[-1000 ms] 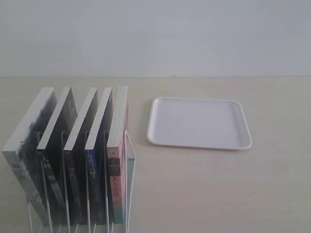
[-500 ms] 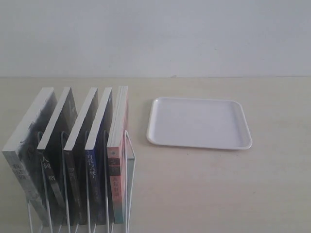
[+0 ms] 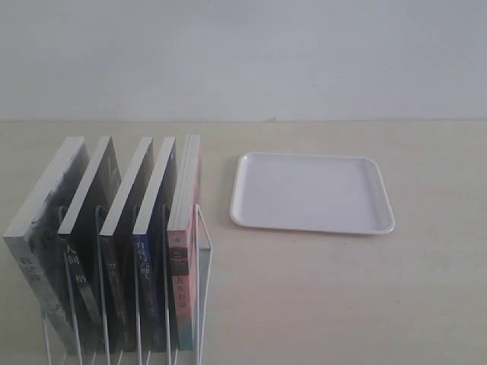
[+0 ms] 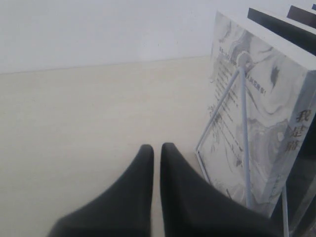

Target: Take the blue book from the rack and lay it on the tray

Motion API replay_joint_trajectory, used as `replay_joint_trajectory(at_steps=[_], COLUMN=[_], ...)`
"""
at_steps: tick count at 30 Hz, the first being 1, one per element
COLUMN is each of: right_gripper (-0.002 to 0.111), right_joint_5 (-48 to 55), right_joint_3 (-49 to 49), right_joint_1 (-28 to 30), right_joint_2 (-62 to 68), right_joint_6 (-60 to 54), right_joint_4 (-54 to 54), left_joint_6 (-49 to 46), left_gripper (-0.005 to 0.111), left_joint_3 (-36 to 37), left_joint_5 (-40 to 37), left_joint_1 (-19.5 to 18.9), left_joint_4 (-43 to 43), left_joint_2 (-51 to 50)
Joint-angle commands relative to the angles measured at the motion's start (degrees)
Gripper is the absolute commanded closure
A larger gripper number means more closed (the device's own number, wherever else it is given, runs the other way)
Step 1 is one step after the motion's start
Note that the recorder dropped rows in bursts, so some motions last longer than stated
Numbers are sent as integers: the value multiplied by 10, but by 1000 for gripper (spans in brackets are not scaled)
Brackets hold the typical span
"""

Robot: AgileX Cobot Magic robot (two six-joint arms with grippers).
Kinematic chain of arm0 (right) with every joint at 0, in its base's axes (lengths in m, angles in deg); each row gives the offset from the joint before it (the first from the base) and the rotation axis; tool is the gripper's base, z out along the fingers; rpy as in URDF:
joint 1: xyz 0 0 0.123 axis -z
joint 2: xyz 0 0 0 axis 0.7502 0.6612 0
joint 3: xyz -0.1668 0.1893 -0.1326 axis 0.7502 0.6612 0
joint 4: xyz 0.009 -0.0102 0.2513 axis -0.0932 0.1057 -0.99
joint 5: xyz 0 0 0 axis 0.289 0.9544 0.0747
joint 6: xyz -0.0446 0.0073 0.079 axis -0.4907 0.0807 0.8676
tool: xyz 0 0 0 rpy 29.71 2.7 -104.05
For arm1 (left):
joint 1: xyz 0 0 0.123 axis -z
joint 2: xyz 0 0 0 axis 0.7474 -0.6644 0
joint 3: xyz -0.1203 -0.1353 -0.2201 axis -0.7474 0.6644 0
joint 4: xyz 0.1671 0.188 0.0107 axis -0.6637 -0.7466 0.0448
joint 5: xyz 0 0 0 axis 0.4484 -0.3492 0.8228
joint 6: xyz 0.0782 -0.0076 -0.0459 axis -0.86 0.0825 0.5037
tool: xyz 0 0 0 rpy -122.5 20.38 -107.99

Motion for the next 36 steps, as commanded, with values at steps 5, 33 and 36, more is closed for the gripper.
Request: replay_joint_trajectory(at_steps=[5, 33, 36], right_gripper=[108, 108, 108], right_joint_5=[127, 102, 144], right_joint_3=[-17, -180, -268], right_joint_1=[0, -383, -410], right_joint_2=[103, 314, 369], right_joint_6=[-54, -52, 4], right_joint_4=[-87, -82, -23], left_joint_6=[4, 4, 4], left_gripper=[102, 102, 102], left_joint_3=[2, 2, 2], left_joint_5=[0, 0, 0], left_joint_1=[-2, -2, -2], left_joint_4=[0, 0, 0], left_joint_2=[2, 2, 2])
